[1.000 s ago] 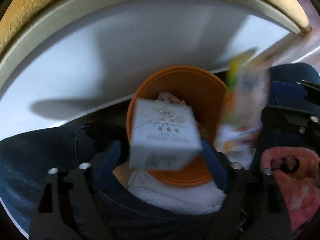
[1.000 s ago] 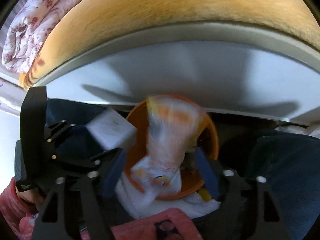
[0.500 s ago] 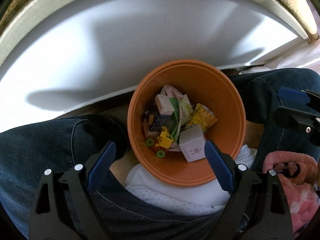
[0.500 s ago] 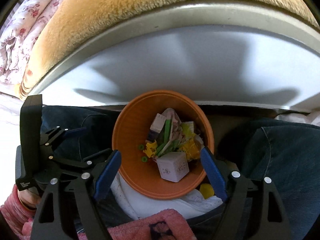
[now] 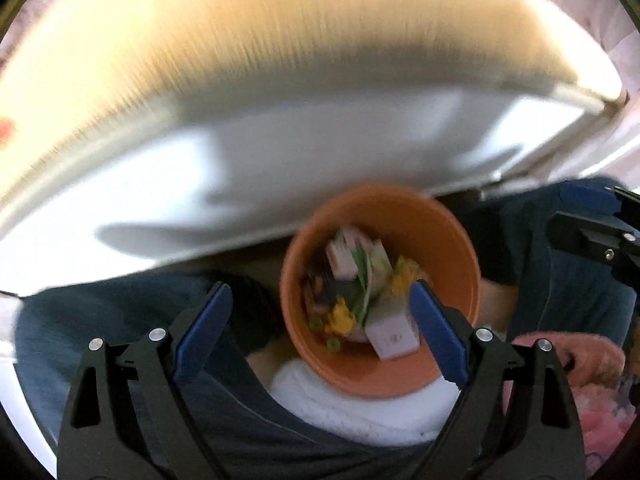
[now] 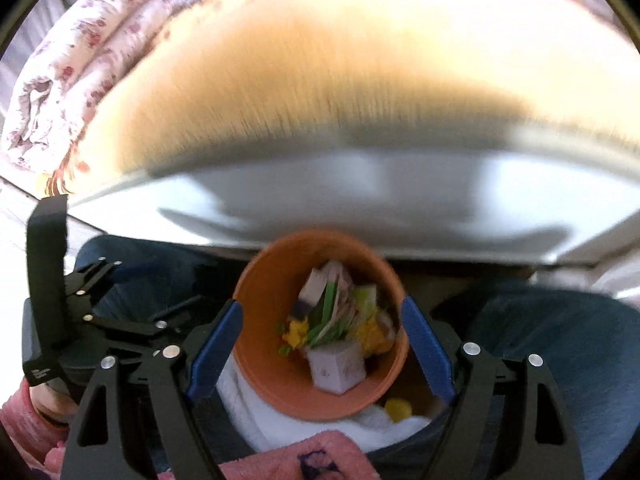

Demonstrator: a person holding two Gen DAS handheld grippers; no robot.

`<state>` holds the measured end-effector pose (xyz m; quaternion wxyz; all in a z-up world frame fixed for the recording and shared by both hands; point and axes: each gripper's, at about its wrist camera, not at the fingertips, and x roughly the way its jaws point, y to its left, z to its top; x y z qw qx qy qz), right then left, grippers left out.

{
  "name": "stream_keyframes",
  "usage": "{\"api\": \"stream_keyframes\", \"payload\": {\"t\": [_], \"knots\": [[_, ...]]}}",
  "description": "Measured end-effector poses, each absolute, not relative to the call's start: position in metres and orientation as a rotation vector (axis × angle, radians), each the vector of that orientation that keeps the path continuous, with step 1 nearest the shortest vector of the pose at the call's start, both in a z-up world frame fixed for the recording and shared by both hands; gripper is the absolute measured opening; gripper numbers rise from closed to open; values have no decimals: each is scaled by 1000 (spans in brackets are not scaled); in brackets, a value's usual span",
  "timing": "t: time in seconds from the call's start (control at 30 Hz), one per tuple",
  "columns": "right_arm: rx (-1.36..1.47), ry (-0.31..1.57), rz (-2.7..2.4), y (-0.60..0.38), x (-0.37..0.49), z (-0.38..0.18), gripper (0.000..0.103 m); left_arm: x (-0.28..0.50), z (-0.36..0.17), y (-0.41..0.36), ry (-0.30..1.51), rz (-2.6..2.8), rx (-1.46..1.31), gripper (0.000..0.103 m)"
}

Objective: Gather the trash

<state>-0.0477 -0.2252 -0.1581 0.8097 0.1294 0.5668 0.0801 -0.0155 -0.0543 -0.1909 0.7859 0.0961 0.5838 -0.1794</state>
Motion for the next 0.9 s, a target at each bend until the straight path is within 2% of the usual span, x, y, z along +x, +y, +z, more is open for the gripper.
{"api": "stream_keyframes", "payload": {"t": [0.43, 0.8, 0.9], "knots": [[164, 799, 86, -236, -50, -38, 80, -7, -61, -36, 849, -262, 127, 88], [128, 573, 78, -232, -54, 26, 80, -10, 22, -24, 606, -216, 59, 88], [122, 514, 76, -231, -58, 41, 80, -15, 37, -25, 543, -206, 49, 91]]}}
